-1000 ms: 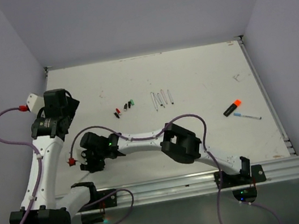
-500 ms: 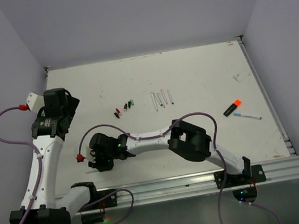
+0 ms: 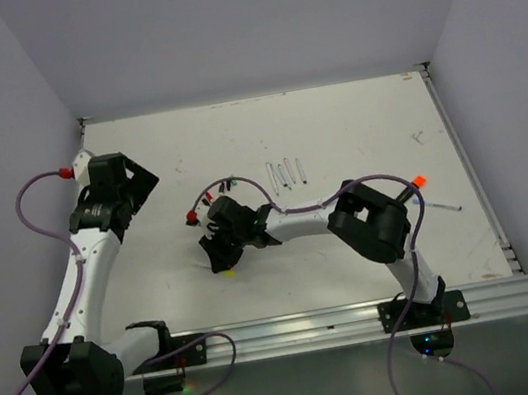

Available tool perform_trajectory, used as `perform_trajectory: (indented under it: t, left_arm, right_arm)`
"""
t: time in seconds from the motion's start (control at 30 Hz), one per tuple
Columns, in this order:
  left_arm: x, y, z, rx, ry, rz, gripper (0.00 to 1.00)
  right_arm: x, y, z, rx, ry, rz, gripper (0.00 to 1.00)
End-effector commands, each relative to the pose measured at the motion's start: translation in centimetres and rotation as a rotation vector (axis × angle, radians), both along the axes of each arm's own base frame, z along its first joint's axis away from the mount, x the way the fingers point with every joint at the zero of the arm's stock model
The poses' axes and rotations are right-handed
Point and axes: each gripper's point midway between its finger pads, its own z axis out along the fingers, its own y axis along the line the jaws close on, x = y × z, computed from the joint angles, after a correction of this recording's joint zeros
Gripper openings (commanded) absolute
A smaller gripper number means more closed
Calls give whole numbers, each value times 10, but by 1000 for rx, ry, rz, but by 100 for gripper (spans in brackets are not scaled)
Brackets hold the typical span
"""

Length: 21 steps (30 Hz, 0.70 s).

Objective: Open the pen caps

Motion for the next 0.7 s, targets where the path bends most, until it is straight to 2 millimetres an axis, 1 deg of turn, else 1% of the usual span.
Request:
perform_trajectory:
  t: [0.0,0.03,0.07,0.1,0.13,0.17,0.2,0.27,0.3,0.33,0.37,0.4,0.43,0.47,0.53,0.57,0.6,0.63,0.67]
  left_arm:
    - [18,-18,7,14,-74,-175,93]
    - [17,-21,5,12,-80,-201,92]
    - [21,-27,8,13,-103,-247,93]
    - [22,-30,8,10,-116,-273,93]
    - [22,-34,10,8,-137,-300,92]
    - [23,-43,8,-3,-163,-357,92]
    - [23,-46,9,-4,-181,-377,91]
    - [22,-62,5,-40,-215,-465,90]
    - [22,-65,5,-47,-226,-484,89]
    - [21,-68,3,-53,-233,-501,89]
    - [21,-74,4,-60,-250,-536,88]
    - [20,-76,-1,-67,-244,-550,87]
    - [19,-79,-2,-68,-247,-565,86]
    - [18,-83,-2,-73,-253,-583,85]
    - [16,-88,-8,-81,-243,-605,84]
    - [15,-96,-8,-88,-254,-634,83]
    - [13,-101,-14,-92,-242,-645,82]
    - [11,-110,-17,-95,-233,-674,81]
    - [10,-115,-18,-95,-233,-687,81]
  right_arm:
    - [-9,-69,-53,-254,95,-149,0]
    - [-5,-72,-51,-248,91,-168,0]
    - [0,-83,-54,-265,99,-212,0]
    - [4,-85,-46,-247,95,-231,0]
    - [8,-87,-43,-230,95,-249,0]
    - [12,-98,-44,-231,116,-285,0]
    - [15,-97,-31,-194,114,-294,0]
    - [21,-103,-22,-159,122,-328,0]
    - [28,-107,-15,-139,132,-347,0]
    - [33,-105,-1,-96,128,-357,0]
    - [40,-112,2,-84,146,-390,0]
    - [43,-114,6,-70,152,-403,0]
    - [46,-114,14,-47,159,-410,0]
    - [52,-119,16,-42,163,-428,0]
    - [54,-124,19,-47,165,-445,0]
    - [57,-127,21,-44,168,-460,0]
    - [58,-128,21,-39,175,-468,0]
    - [58,-129,23,-24,190,-481,0]
    - [60,-132,24,-16,197,-492,0]
